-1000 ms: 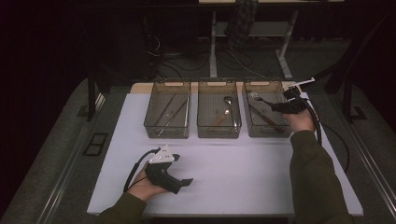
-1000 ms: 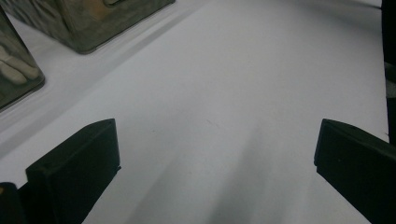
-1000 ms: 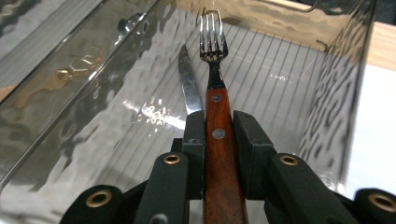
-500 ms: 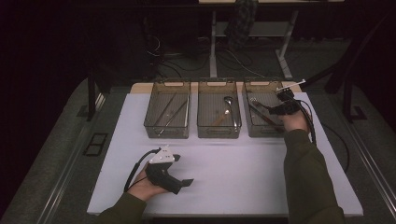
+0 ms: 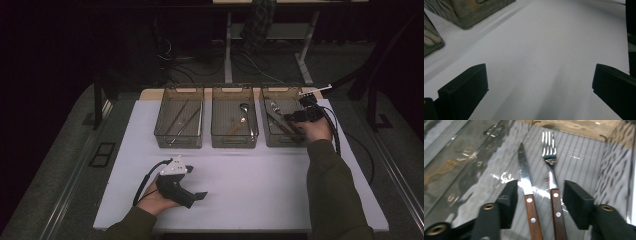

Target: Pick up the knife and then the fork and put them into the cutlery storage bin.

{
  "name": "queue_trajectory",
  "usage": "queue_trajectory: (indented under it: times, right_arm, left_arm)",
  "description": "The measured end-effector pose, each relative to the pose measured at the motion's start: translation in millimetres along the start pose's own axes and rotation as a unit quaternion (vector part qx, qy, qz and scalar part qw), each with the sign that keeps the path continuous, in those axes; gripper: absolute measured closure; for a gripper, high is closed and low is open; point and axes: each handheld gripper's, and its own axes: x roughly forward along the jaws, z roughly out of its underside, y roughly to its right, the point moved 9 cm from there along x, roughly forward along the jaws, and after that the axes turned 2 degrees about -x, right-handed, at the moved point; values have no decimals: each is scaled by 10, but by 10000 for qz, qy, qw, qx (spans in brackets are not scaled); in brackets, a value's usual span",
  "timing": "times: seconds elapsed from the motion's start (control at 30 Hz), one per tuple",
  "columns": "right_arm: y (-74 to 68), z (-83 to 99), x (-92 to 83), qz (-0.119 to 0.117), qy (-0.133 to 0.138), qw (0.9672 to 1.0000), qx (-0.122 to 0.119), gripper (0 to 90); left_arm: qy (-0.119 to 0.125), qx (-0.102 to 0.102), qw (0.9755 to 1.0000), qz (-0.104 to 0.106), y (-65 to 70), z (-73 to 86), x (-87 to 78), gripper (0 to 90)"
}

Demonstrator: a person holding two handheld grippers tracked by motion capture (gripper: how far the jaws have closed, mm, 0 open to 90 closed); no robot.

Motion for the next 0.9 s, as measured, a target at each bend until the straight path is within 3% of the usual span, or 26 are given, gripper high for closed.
queue_trajectory:
  times: [0.07, 0.23, 0.37, 0.57, 0.9]
  right_arm:
    - [-28, 2, -27, -33, -13, 10000, -92, 396]
    - [-132, -57, -156, -346, 316, 9988, -117, 306]
    - [-245, -85, -280, -475, 453, 9972, -368, 269]
    - [-408, -74, -463, -895, 909, 9911, -388, 250]
    - [-639, 151, -653, -959, 1238, 9857, -628, 178]
  left_arm:
    - [0, -9, 10000, -1, 0, 0, 1, 0]
    - [9, -44, 10000, -28, -12, -3, 3, 0]
    - [54, -74, 9999, -44, -27, -15, -8, 0]
    - [95, -85, 9999, -108, -51, -24, -17, 0]
    - [118, -58, 9998, -130, -50, -22, -33, 0]
